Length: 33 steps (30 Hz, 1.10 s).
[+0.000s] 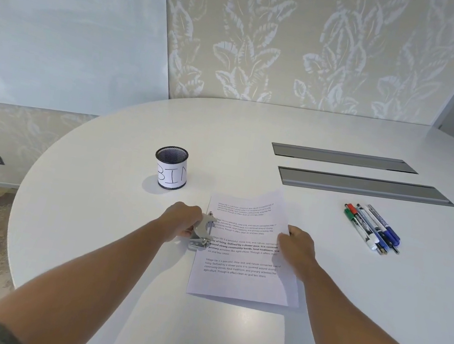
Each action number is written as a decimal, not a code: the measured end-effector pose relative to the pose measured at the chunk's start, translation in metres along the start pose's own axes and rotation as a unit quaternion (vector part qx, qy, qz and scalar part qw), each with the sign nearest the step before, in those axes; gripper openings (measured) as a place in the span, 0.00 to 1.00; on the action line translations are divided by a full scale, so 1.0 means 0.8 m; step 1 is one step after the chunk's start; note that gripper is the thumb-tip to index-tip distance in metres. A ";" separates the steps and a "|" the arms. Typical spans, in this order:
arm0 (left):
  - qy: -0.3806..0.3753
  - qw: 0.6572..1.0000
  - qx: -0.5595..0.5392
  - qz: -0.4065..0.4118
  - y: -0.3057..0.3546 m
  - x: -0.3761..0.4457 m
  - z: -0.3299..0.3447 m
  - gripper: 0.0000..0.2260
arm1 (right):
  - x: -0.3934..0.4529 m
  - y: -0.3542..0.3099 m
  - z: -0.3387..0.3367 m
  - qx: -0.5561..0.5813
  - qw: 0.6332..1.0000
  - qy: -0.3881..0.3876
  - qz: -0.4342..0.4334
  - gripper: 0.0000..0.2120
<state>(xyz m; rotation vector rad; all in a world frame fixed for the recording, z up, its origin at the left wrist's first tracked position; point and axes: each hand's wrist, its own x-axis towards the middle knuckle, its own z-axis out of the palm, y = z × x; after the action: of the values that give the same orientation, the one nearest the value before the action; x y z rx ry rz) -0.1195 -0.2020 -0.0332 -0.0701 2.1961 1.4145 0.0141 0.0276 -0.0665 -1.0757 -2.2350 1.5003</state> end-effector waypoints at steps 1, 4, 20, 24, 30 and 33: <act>0.001 1.000 0.002 0.001 0.000 0.000 0.001 0.11 | -0.001 0.000 0.001 -0.012 1.000 0.003 -0.001 0.06; 0.007 1.000 0.005 -0.002 0.000 -0.002 0.000 0.08 | -0.003 -0.002 0.004 -0.048 0.999 0.014 -0.004 0.08; -0.038 0.999 -0.012 -0.019 0.002 -0.012 -0.006 0.12 | 0.003 0.005 0.002 -0.130 0.988 0.081 0.013 0.13; -0.039 0.999 -0.022 -0.020 0.002 -0.010 -0.007 0.10 | 0.006 0.007 0.003 -0.137 0.987 0.083 0.007 0.16; -0.038 0.999 -0.024 -0.020 0.000 -0.006 -0.006 0.07 | 0.009 0.010 -0.002 -0.128 0.988 0.083 0.011 0.18; -0.040 0.999 -0.025 -0.021 0.000 -0.004 -0.006 0.08 | 0.010 0.012 -0.004 -0.115 0.990 0.088 0.005 0.18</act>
<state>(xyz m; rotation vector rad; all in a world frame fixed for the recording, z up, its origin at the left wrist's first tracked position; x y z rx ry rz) -0.1186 -0.2072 -0.0303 -0.0761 2.0836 1.4250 0.0146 0.0374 -0.0751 -1.2327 -2.3198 1.1222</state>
